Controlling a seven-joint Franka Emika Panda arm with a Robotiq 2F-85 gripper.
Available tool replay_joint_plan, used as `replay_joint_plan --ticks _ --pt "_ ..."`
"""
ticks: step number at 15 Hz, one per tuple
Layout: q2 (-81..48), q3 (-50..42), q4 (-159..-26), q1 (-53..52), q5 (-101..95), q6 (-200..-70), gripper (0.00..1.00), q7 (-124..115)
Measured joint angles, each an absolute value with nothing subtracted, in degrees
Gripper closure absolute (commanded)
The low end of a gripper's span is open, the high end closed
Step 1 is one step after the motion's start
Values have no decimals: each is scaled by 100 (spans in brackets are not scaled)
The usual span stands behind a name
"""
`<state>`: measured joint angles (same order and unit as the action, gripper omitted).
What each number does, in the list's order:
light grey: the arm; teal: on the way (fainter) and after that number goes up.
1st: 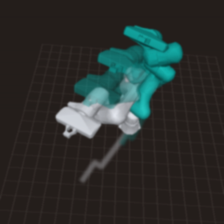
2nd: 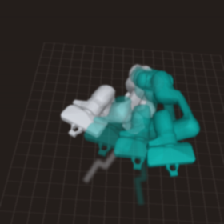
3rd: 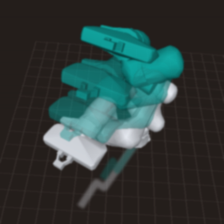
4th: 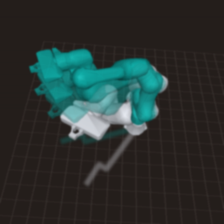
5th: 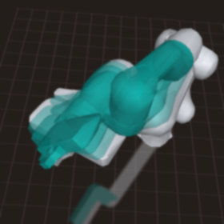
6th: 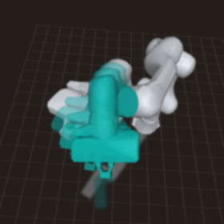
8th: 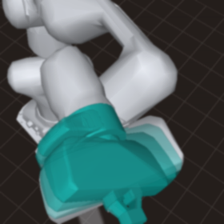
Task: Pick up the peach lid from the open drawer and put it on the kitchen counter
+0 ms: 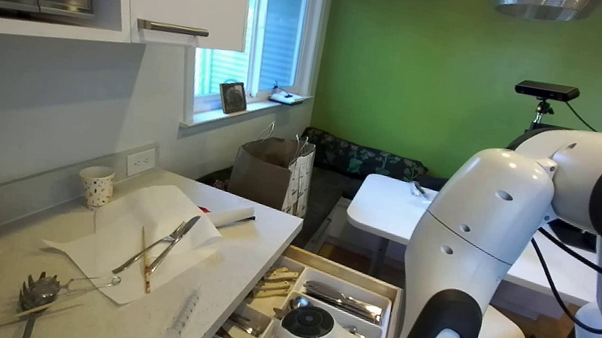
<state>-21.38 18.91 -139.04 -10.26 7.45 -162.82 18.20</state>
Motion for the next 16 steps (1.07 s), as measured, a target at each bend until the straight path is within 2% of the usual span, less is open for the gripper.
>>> replay_joint_plan --ticks 2,4,5,9,16 --pt "-2128 1964 -13873 -1005 745 -16254 100 1810" --pt "-2120 2049 -13841 -947 750 -16251 100 1808" --pt "-2120 2112 -13831 -899 772 -16250 97 1809" --pt "-2024 2513 -13832 -624 1013 -16185 97 1830" --pt "-1235 3446 -13996 27 2535 -15947 97 2608"
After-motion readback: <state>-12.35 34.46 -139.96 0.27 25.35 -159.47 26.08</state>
